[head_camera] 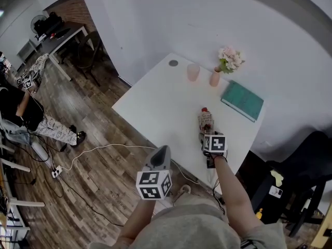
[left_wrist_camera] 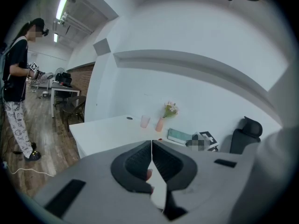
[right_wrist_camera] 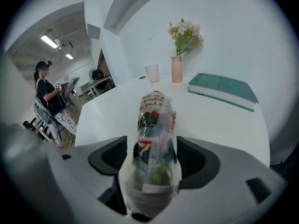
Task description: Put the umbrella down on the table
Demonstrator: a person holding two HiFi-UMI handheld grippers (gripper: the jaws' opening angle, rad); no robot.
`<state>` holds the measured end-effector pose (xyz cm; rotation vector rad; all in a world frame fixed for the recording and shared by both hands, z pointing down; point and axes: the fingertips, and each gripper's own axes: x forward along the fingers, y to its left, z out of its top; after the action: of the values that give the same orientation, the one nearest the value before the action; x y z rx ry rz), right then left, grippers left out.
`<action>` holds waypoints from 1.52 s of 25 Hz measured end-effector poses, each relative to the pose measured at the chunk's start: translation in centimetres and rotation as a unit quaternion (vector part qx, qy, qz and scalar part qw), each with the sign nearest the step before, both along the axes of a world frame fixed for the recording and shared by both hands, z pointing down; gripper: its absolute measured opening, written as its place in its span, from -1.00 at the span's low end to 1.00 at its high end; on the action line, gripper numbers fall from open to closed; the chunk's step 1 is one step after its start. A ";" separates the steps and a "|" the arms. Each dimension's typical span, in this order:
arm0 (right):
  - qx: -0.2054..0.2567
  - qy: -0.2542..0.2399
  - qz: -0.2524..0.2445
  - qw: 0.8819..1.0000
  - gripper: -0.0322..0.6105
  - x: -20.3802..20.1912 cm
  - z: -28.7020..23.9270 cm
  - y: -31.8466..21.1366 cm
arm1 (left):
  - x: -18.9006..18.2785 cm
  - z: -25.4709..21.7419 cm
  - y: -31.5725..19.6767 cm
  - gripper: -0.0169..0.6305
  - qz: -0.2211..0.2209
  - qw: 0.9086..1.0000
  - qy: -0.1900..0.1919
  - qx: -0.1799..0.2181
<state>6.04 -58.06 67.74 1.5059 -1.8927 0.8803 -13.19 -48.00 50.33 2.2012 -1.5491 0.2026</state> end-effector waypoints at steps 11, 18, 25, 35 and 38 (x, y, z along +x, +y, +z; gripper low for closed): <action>0.083 -0.030 -0.011 0.996 0.02 -1.3 -6.7 5.0 | -1.2 -1.6 4.0 -0.92 -0.006 1.000 0.000 0.024; 0.141 -0.043 -0.039 0.988 -0.25 -2.9 -11.8 9.3 | -1.8 -2.2 7.1 -0.92 -0.020 0.999 0.001 0.033; 0.190 -0.056 -0.041 0.979 -0.53 -3.3 -15.9 15.1 | -1.3 -2.9 11.3 -0.92 -0.019 0.999 0.000 0.041; 0.249 -0.050 -0.032 0.967 -0.89 -1.1 -20.0 22.8 | 0.4 -2.9 17.3 -0.92 -0.013 0.999 0.000 0.050; 0.261 -0.050 -0.032 0.964 -0.89 -0.6 -20.6 25.2 | 1.0 -2.9 19.2 -0.92 -0.012 0.999 0.001 0.053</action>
<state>5.44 -32.86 47.10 1.7005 -2.3611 0.4484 -12.22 -28.76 47.47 2.2603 -1.6191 0.1127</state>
